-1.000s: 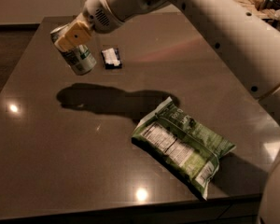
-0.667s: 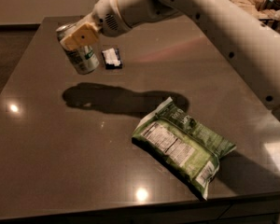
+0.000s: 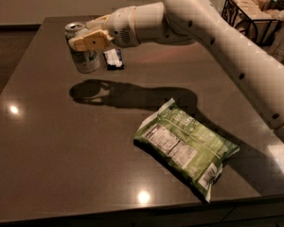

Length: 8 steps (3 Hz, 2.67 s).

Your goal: Place 7up can upright

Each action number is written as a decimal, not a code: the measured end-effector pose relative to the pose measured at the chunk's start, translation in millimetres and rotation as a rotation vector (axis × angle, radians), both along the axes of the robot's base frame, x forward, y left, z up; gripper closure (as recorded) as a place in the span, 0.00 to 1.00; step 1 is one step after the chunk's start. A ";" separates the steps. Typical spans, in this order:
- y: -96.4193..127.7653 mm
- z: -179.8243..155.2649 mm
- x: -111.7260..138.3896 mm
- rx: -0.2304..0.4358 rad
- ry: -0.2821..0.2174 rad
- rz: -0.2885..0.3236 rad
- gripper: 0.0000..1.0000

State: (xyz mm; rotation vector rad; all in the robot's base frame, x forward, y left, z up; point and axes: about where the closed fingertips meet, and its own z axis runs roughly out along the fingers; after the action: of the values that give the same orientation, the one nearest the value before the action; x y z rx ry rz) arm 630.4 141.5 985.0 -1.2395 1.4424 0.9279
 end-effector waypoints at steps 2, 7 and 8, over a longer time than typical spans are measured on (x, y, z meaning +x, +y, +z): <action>-3.7 -26.9 3.9 0.049 -0.022 0.029 1.00; -7.5 -62.4 -2.3 0.043 -0.076 -0.003 0.40; -4.8 -62.3 -3.4 0.043 -0.076 0.002 0.17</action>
Offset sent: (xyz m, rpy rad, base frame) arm 0.0044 -0.0098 -0.0416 0.0480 -0.0310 0.0304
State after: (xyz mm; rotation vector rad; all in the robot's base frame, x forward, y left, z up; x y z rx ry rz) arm 627.0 136.7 922.7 -1.2316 1.3552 0.8996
